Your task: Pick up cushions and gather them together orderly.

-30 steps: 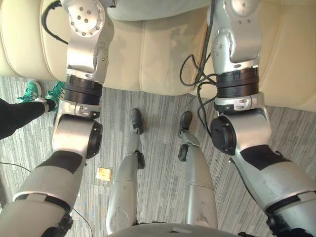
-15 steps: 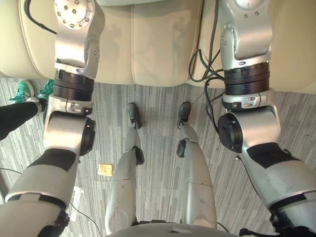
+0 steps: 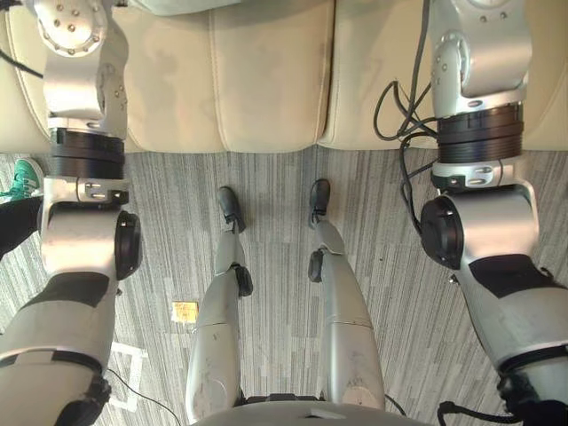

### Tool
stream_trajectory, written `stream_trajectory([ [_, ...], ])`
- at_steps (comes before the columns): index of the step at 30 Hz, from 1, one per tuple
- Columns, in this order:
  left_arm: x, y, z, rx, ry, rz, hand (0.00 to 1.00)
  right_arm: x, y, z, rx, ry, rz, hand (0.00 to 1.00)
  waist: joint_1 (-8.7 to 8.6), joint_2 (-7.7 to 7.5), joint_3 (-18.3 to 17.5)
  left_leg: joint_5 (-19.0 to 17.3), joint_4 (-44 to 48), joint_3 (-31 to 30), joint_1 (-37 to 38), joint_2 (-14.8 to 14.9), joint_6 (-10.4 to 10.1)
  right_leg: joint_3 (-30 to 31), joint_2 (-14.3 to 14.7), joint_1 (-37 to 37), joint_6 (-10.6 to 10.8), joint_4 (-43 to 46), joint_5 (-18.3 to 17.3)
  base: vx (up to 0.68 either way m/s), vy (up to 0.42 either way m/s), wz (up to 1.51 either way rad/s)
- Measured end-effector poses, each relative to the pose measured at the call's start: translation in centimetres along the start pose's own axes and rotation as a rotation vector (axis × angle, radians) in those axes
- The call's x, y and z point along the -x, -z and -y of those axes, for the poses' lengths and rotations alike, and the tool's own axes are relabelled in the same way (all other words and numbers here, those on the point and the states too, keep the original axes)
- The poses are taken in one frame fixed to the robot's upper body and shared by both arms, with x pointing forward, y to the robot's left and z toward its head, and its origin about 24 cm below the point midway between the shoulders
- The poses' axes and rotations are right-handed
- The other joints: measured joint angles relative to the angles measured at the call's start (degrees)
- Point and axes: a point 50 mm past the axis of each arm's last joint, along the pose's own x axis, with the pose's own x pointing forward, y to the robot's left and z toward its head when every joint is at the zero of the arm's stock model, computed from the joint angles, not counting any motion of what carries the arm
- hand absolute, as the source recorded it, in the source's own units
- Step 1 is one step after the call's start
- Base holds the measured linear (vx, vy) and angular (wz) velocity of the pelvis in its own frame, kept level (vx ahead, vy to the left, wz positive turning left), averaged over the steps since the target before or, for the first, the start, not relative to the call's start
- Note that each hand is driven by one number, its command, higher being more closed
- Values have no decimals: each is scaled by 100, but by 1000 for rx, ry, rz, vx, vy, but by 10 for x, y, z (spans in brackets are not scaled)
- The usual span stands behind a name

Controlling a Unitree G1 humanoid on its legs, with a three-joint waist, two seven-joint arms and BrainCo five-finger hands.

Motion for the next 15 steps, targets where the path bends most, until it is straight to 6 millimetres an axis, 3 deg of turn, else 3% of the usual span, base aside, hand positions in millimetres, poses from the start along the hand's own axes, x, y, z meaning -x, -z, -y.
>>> stream_trajectory([
  [6, -5, 21, -17, -7, -40, -125, 0, -10, 8, -6, -101, -11, -115, 0, 2, 0, 0, 32, 1, -36, 104, 26, 24, -61, 12, 138, -5, -6, 9, -7, -1, 2],
  [10, -7, 23, -24, 9, -63, -151, 0, -12, 11, -8, -151, -17, -157, 0, 4, 1, 0, 37, 1, -98, 117, 29, 17, -144, 6, 202, -8, -29, 6, -8, 3, 4],
  [15, -9, 37, -45, 100, -156, -242, 0, -10, 32, -4, -194, 11, -275, 0, 65, 2, -1, 43, 1, -161, 164, 43, 5, -189, 11, 314, -16, -98, 14, -14, 7, 5],
])
